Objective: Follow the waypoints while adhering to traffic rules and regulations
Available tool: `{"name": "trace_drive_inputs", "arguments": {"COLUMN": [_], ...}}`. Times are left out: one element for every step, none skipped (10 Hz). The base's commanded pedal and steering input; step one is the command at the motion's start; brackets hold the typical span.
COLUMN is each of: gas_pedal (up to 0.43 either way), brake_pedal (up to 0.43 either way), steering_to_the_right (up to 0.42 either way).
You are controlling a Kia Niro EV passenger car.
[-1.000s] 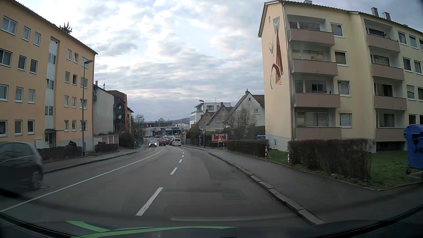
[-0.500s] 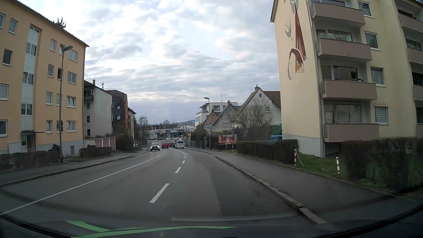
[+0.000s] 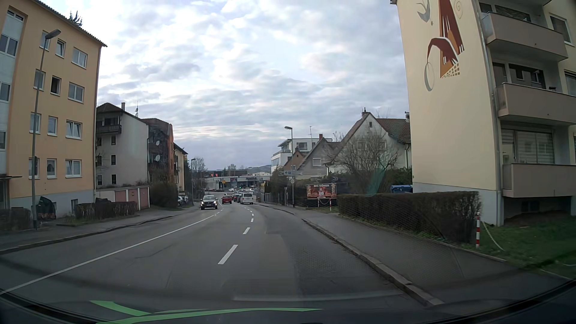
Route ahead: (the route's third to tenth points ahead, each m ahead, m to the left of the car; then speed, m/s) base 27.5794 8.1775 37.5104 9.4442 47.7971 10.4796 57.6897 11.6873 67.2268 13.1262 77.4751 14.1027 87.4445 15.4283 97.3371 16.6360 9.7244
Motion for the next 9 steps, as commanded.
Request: {"name": "trace_drive_inputs", "arguments": {"gas_pedal": [0.020,0.020,0.020,0.020,0.028,0.039,0.059,0.067,0.067], "brake_pedal": [0.000,0.000,0.000,0.000,0.000,0.000,0.000,0.000,0.000], "steering_to_the_right": [-0.008,-0.005,-0.005,-0.006,-0.008,-0.015,-0.020,-0.021,-0.021]}}
